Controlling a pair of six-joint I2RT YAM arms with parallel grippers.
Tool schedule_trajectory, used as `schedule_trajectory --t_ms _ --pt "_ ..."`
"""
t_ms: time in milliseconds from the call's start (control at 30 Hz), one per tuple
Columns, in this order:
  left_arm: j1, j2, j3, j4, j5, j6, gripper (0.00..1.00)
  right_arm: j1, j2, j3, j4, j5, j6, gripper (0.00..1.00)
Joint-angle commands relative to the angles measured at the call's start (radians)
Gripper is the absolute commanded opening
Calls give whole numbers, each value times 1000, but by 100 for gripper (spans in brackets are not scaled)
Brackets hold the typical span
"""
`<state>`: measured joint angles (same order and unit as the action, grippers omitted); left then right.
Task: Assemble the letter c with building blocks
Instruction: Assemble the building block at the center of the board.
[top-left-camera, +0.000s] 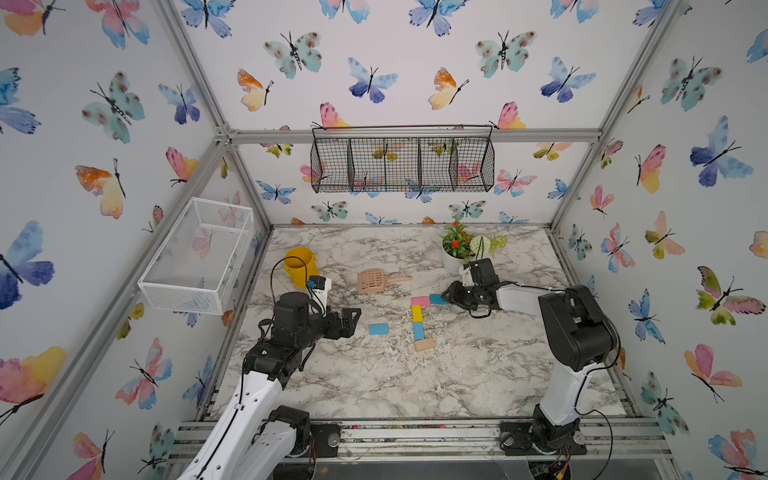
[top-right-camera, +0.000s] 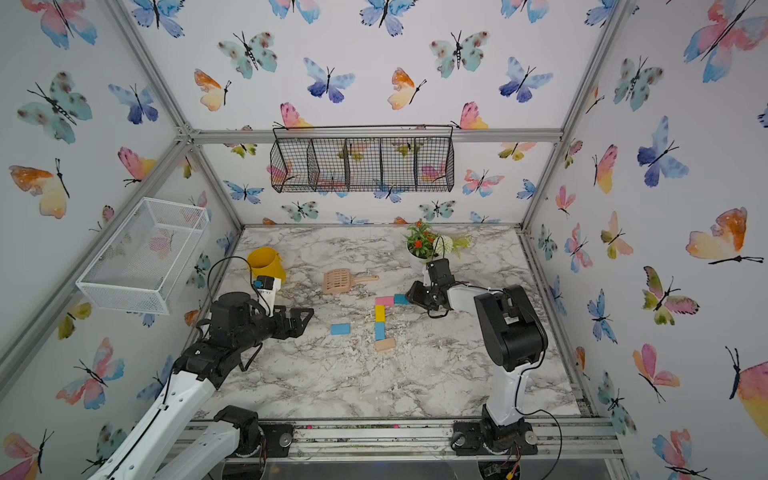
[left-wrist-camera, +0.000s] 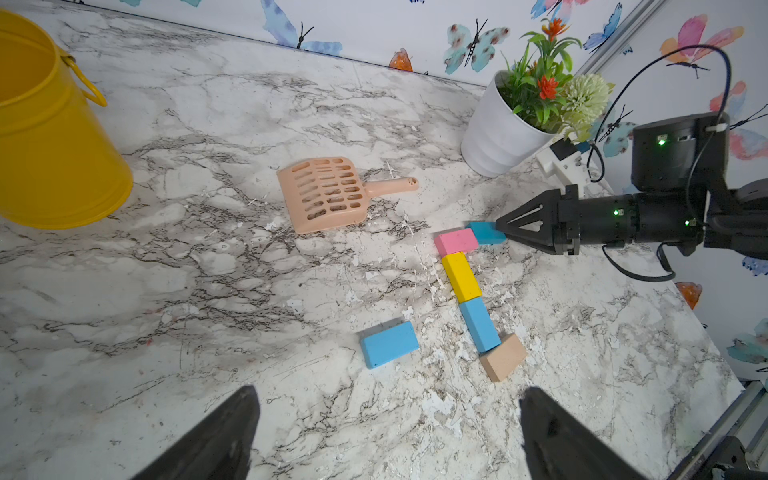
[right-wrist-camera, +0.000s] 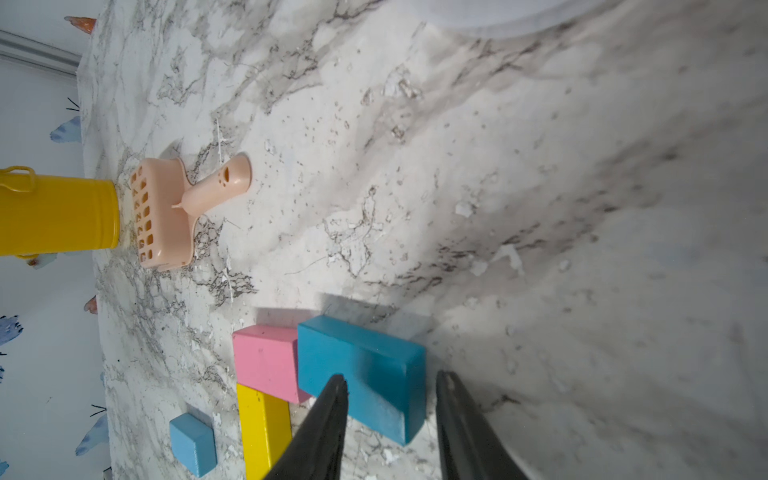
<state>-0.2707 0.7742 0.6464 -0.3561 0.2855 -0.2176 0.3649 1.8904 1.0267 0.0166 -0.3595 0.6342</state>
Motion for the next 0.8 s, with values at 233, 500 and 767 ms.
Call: schedule_trajectory --t_ms 233,500,767 --pt "-5 -6 -10 15 -12 1 98 -25 32 -6 37 -54 -1 39" --pt "-5 -5 -10 14 -14 1 98 -40 51 -45 162 -137 61 40" --pt "-5 -3 -10 14 -14 1 98 -40 62 -51 208 -169 91 40"
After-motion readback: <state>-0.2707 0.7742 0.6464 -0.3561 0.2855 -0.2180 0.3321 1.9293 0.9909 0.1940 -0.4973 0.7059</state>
